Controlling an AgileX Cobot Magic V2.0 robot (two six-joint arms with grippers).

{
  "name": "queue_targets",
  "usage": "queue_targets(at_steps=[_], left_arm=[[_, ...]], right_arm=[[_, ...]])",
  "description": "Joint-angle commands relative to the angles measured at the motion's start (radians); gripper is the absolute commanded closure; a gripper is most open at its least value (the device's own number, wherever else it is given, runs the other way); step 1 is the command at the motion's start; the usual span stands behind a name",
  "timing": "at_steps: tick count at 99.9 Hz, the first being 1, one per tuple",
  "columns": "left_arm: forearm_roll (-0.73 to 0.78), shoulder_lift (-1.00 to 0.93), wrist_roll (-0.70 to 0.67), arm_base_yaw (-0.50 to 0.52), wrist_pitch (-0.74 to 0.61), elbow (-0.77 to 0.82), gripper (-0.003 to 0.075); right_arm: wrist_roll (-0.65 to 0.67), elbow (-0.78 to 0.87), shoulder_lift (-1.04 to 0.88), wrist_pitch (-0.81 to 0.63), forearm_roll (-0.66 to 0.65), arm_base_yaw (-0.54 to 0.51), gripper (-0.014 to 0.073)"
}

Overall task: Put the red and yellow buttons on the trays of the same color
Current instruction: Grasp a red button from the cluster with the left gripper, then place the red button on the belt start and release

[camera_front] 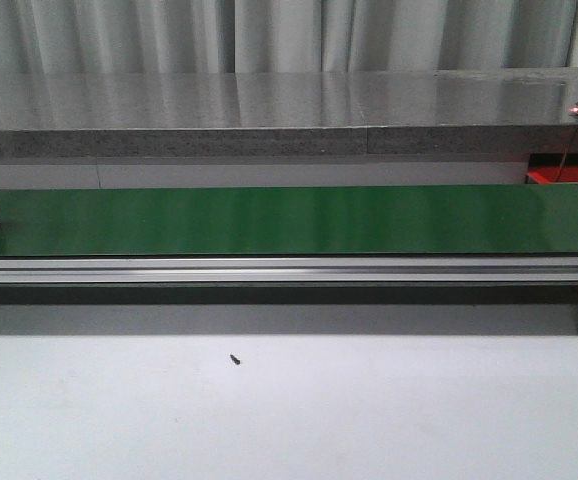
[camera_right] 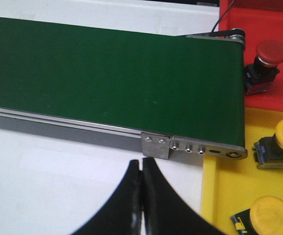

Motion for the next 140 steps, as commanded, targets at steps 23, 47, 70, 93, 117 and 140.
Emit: queue_targets(at_steps=[23,47,70,93,117,140], left_arm=[[0.003,-0.233,0.043,-0.036,0.023,-0.034,0.0575],[0.003,-0.271,0.050,-0.095,0.085,-0.029,0.0575],[0.004,-0.269,0.054,-0.127,0.104,-0.020,0.0575],[0.004,-0.269,0.081,-0.127,0.135,-0.020,0.0512],[0.000,-0.265,0.091,-0.127,0.131,-0.020,0.0269],[-0.032,-0.265,0.109,-0.127,0.128,-0.020,0.0141]], right_arm=[[-0.005,-0.026,-0.008,-0.059,0.010,-0.001,0.0654],[-0.005,-0.026,-0.008,-0.059,0.010,-0.001,0.0654],[-0.005,-0.026,-0.008,-0.060,0.010,-0.001,0.0654],[-0.005,-0.026,-0.008,-0.060,0.010,-0.001,0.0654],[-0.005,-0.026,-0.008,-0.059,0.010,-0.001,0.0654],[-0.005,-0.026,-0.008,-0.059,0.010,-0.001,0.0654]])
